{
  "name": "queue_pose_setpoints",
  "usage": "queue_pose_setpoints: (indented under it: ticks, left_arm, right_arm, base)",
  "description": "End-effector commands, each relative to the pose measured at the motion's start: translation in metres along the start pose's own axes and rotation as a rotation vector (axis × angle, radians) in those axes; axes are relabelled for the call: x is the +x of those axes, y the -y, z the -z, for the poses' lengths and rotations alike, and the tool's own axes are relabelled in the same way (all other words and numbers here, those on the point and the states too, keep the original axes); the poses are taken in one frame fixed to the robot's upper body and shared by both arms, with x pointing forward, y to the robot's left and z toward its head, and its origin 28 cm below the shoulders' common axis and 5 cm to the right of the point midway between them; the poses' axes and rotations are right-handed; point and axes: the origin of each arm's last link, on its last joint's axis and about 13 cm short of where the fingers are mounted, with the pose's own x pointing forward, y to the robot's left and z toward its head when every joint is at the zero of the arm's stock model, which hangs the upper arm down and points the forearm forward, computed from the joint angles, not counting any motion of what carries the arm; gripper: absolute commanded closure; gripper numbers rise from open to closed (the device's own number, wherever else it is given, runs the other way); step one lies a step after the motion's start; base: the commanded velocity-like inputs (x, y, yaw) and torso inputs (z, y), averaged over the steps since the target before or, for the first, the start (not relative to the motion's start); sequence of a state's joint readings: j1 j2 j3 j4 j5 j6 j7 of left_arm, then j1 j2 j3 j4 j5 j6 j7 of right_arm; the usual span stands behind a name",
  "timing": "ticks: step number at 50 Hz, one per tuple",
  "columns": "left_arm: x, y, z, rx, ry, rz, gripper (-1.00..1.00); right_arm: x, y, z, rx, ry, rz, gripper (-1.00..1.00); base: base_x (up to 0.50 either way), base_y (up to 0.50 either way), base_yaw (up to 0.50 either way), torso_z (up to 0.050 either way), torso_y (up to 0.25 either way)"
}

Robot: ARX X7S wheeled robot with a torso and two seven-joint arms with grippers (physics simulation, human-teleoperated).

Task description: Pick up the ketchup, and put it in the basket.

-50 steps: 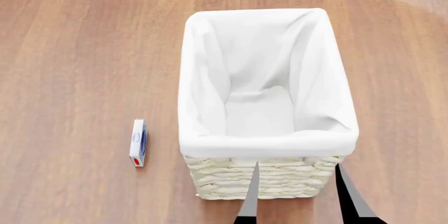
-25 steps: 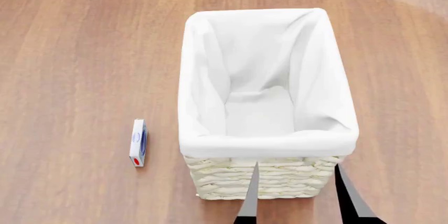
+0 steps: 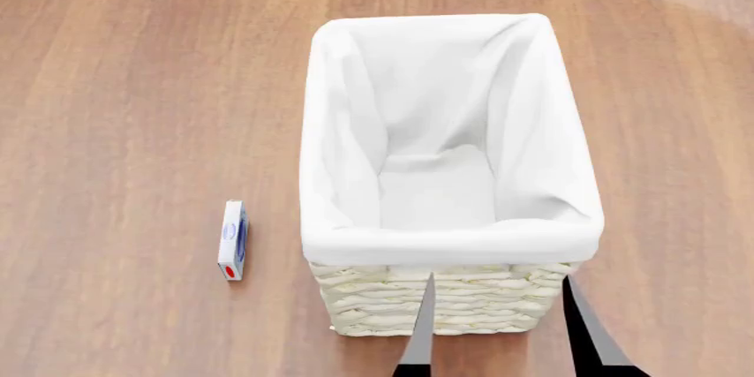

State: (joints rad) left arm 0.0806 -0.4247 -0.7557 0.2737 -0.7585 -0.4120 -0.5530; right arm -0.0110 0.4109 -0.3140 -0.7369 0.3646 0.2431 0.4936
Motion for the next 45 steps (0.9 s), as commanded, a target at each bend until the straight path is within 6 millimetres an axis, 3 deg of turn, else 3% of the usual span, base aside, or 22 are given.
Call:
queue_pose_setpoints:
  ticks: [1,7,14,19,22,30,45]
  left_arm:
    - [-0.022,0.028,-0.044,0.000,0.110,0.245,1.00]
    - [-0.036,0.053,-0.071,0.053,0.146,0.408,1.00]
    - [-0.046,0.076,-0.090,0.118,0.183,0.592,1.00]
    - [-0.053,0.091,-0.092,0.188,0.197,0.694,1.00]
    - [-0.059,0.105,-0.108,0.212,0.204,0.761,1.00]
    - [-0.071,0.137,-0.117,0.299,0.238,0.932,1.00]
    - [-0.071,0.193,-0.126,0.429,0.196,1.162,1.00]
  right_arm:
    - [0.003,0.001,0.000,-0.003,0.011,0.000,-1.00]
    - [0.002,0.002,-0.001,-0.003,0.013,0.000,-1.00]
    - [0.002,0.002,-0.002,-0.003,0.014,0.001,-1.00]
    - [0.002,0.002,0.000,-0.002,0.010,0.001,-1.00]
    - [0.002,0.002,0.000,-0.002,0.009,-0.001,-1.00]
    - [0.003,0.003,0.000,0.000,0.011,-0.002,-1.00]
    - [0.003,0.004,0.001,0.004,0.012,0.001,-1.00]
  base:
    - [0.00,0.00,0.00,0.000,0.000]
    - [0.00,0.00,0.00,0.000,0.000]
    - [0.00,0.00,0.00,0.000,0.000]
    - [0.00,0.00,0.00,0.000,0.000]
    - [0.00,0.00,0.00,0.000,0.000]
    - [0.00,0.00,0.00,0.000,0.000]
    - [0.00,0.00,0.00,0.000,0.000]
